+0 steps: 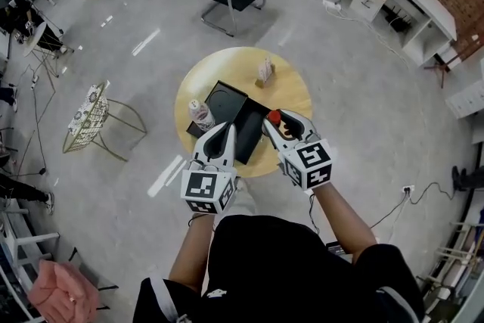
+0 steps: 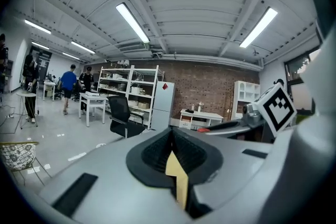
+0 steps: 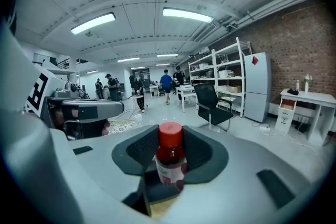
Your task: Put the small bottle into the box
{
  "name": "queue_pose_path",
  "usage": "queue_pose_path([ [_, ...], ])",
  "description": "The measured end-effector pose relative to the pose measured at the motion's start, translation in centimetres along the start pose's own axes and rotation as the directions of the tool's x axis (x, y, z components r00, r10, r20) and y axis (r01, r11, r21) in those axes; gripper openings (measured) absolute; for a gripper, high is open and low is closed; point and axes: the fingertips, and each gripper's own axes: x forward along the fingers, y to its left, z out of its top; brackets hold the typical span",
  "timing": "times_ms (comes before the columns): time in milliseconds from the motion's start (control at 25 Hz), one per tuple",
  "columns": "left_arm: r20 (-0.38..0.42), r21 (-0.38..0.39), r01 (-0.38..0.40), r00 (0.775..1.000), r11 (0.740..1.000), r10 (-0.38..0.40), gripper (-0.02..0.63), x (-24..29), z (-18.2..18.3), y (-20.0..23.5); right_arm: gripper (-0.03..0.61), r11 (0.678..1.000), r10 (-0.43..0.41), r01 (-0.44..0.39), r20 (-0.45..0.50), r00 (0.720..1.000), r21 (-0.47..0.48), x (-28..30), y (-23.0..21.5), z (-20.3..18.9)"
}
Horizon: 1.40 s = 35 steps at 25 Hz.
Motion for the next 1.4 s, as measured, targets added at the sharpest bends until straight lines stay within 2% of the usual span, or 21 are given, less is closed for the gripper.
queue_pose_path([
  [320, -0.065, -0.039, 0.095, 0.993, 0.995, -0.097, 0.011, 4.6, -1.4, 3.6, 0.132, 0.998, -0.046, 0.049, -0.075, 0.996, 0.039, 6.0, -1.5, -0.9],
  [560, -0.107, -0.068, 0.176, 0.977, 0.982, -0.183, 0.011, 6.7, -2.8, 4.6, 0.132, 0.993, -0.091, 0.099, -0.119, 0.989, 0.058, 8.5, -2.3, -2.0],
  [760, -0.129, -0.059, 0.234, 0.962, 0.970, -0.240, 0.011, 7.5, -3.7, 4.7, 0.132, 0.989, -0.124, 0.134, -0.135, 0.983, 0.068, 9.2, -2.8, -2.9],
  [1120, -0.166, -0.082, 0.256, 0.949, 0.963, -0.266, 0.011, 8.7, -5.6, 4.2, 0.132, 0.986, -0.125, 0.142, -0.173, 0.977, 0.086, 10.1, -4.0, -5.1],
  [1400, -0.219, -0.114, 0.233, 0.942, 0.966, -0.253, 0.011, 10.5, -8.5, 4.6, 0.132, 0.988, -0.097, 0.121, -0.218, 0.971, 0.100, 11.8, -5.2, -7.8],
])
